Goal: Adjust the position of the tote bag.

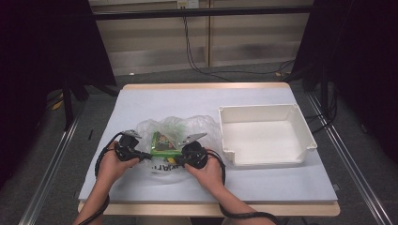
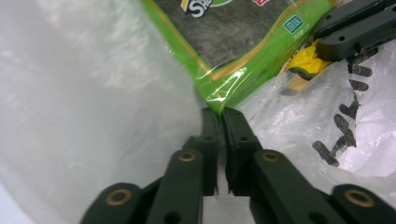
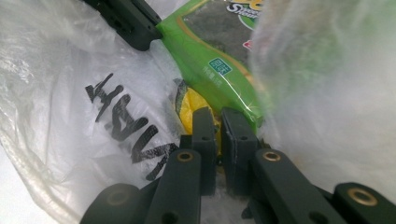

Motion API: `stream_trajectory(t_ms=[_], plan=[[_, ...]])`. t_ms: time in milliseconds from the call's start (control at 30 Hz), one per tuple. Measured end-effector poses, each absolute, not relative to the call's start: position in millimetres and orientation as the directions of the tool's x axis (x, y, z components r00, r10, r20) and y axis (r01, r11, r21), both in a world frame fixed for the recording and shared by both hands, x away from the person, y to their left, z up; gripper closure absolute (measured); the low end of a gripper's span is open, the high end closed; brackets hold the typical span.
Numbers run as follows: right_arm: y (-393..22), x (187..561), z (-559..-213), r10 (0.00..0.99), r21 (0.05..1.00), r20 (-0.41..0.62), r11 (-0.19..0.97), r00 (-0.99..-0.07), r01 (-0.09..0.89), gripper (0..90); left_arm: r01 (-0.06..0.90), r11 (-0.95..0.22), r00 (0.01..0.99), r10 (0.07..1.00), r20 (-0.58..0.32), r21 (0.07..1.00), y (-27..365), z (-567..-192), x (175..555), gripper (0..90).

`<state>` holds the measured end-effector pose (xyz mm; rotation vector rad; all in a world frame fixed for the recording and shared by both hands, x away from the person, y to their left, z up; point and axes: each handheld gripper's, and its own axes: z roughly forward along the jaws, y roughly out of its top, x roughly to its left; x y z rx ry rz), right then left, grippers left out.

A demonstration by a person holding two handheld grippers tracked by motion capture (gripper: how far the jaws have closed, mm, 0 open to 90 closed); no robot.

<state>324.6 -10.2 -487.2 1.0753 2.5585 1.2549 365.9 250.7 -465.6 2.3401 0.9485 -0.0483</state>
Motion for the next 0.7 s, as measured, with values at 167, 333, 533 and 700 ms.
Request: stream_trajectory(t_ms=[167, 333, 533, 700], plan=[[-9.6, 327.1, -486.8, 0.620, 0.733, 0.211, 0.411, -0.755, 0.542, 85.2, 0.651, -0.554, 0.739, 0.619, -0.266, 0.518, 262.0, -464.7, 367.8, 88.4], [-15.1, 328.3, -485.6, 0.631, 0.727, 0.222, 0.400, -0.743, 0.557, 88.8, 0.656, -0.552, 0.731, 0.635, -0.251, 0.515, 266.7, -463.3, 366.5, 88.6], [-27.3, 329.0, -487.2, 0.650, 0.710, 0.227, 0.399, -0.725, 0.580, 90.0, 0.661, -0.549, 0.724, 0.646, -0.243, 0.511, 273.7, -463.2, 366.6, 88.7], [-25.5, 329.0, -486.5, 0.647, 0.713, 0.216, 0.408, -0.731, 0.571, 90.0, 0.658, -0.549, 0.725, 0.648, -0.235, 0.516, 271.9, -461.3, 365.9, 87.7]])
